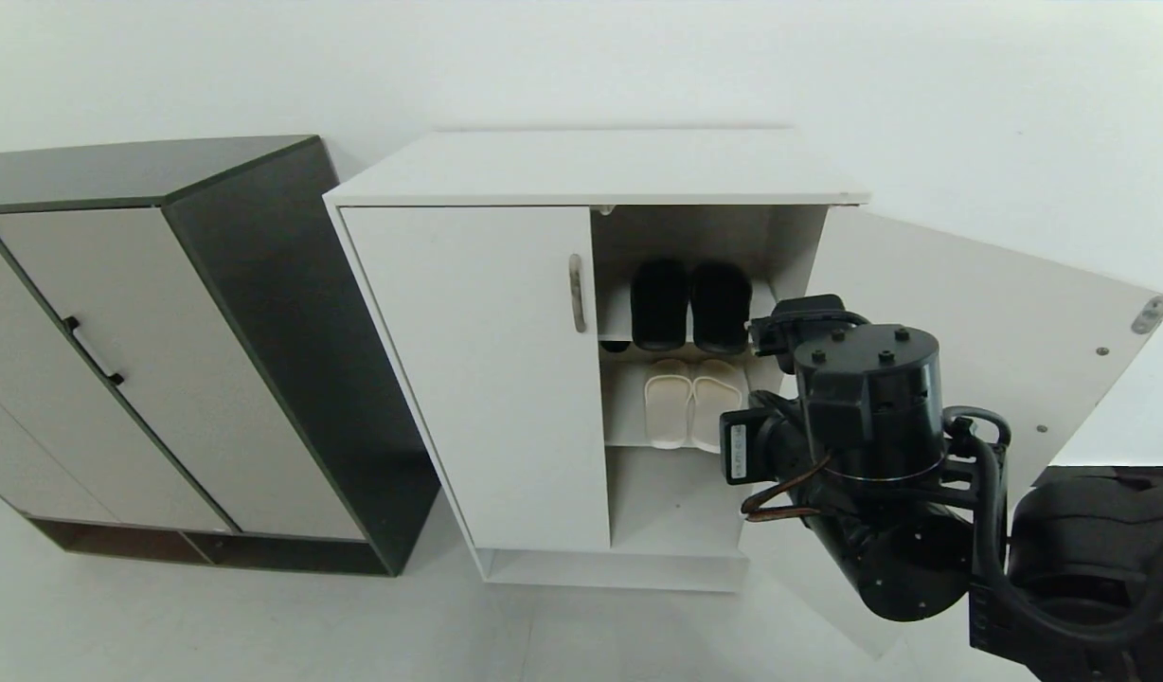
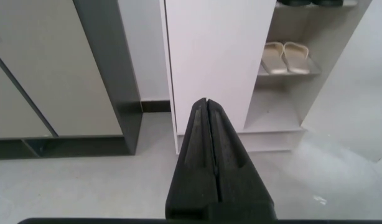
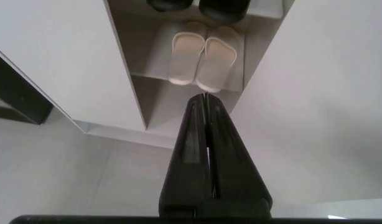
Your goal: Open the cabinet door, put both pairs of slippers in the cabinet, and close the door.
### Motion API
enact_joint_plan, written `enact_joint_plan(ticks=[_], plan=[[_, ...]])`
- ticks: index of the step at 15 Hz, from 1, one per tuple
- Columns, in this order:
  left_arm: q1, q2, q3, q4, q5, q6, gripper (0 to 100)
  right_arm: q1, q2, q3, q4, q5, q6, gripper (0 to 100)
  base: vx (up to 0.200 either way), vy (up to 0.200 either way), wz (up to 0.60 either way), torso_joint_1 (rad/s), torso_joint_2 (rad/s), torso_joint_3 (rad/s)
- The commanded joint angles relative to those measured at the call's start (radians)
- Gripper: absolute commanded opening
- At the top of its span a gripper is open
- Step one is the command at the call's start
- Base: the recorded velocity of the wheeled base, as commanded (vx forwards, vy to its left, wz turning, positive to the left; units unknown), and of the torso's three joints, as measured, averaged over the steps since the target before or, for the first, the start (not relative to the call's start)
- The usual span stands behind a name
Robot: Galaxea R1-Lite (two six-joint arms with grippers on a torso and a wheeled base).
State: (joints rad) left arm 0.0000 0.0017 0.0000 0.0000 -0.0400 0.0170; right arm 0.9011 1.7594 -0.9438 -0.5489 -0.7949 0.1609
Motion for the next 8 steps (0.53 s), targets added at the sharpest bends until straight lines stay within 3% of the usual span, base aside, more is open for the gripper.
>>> enact_joint_plan(ticks=[1,8], plan=[[0.000,0.000,0.000,0.000,0.000,0.000,0,0.001,0.002,0.000,0.000,0.000,0.000,0,0.000,0.000,0.00,0.159,-0.46,-0.320],[0.000,0.000,0.000,0.000,0.000,0.000,0,-0.002,0.002,-0.001,0.000,0.000,-0.001,0,0.000,0.000,0.00,0.176,-0.49,-0.316]])
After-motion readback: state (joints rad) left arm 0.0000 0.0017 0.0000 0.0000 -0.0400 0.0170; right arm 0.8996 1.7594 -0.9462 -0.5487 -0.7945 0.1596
